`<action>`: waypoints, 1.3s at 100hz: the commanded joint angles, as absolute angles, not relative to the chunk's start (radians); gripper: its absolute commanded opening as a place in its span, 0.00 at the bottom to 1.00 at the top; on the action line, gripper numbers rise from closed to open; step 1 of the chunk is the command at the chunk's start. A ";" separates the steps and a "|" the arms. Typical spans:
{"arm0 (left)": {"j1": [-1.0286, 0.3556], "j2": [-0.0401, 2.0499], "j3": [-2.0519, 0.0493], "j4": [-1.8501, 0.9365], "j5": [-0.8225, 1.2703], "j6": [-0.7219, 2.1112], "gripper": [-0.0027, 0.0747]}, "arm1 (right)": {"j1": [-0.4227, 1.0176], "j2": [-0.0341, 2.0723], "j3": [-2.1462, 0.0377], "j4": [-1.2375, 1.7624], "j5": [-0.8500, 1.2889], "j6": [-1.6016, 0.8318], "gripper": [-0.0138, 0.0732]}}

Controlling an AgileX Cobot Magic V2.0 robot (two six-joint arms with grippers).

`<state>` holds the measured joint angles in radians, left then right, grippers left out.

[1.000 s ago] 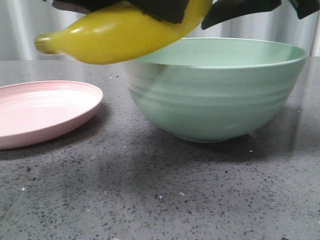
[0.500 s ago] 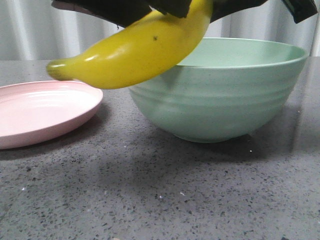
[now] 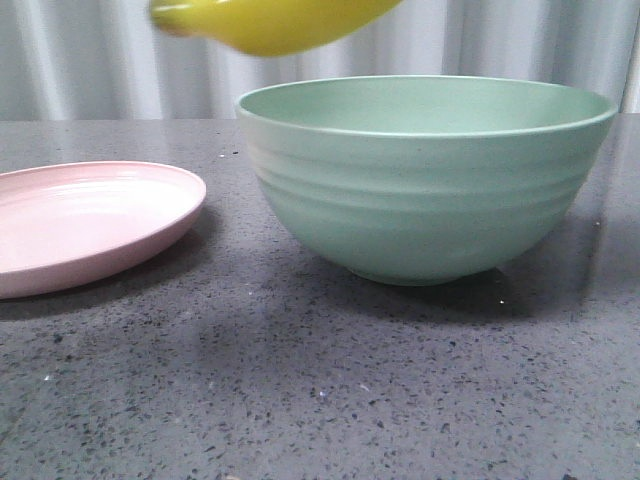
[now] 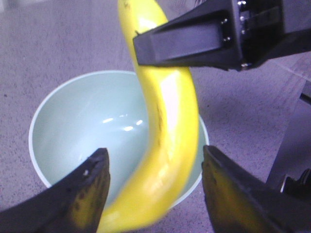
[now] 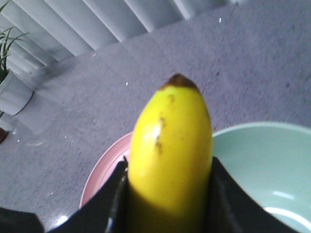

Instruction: Transfer banana from pink plate to green bowl

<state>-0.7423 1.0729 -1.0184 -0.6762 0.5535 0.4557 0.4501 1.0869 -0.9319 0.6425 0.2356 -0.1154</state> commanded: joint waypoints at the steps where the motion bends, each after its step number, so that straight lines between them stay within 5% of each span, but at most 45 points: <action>1: -0.740 1.033 -1.055 -0.707 0.506 0.458 0.54 | 0.446 1.053 -0.962 0.538 0.117 -0.133 0.11; 38: -0.740 1.024 -1.055 -0.715 0.506 0.458 0.54 | 0.446 1.148 -0.961 0.323 0.100 -0.133 0.12; 65: -0.740 1.024 -1.055 -0.727 0.506 0.458 0.54 | 0.446 1.206 -0.961 0.323 0.097 -0.133 0.45; 99: -0.740 1.024 -1.055 -0.734 0.506 0.458 0.54 | 0.446 1.209 -0.961 0.320 0.095 -0.137 0.50; 119: -0.740 1.024 -1.055 -0.734 0.506 0.458 0.54 | 0.446 1.209 -0.961 0.317 0.083 -0.167 0.70; 130: -0.740 1.024 -1.055 -0.734 0.508 0.458 0.54 | 0.446 1.209 -0.961 0.317 0.083 -0.167 0.72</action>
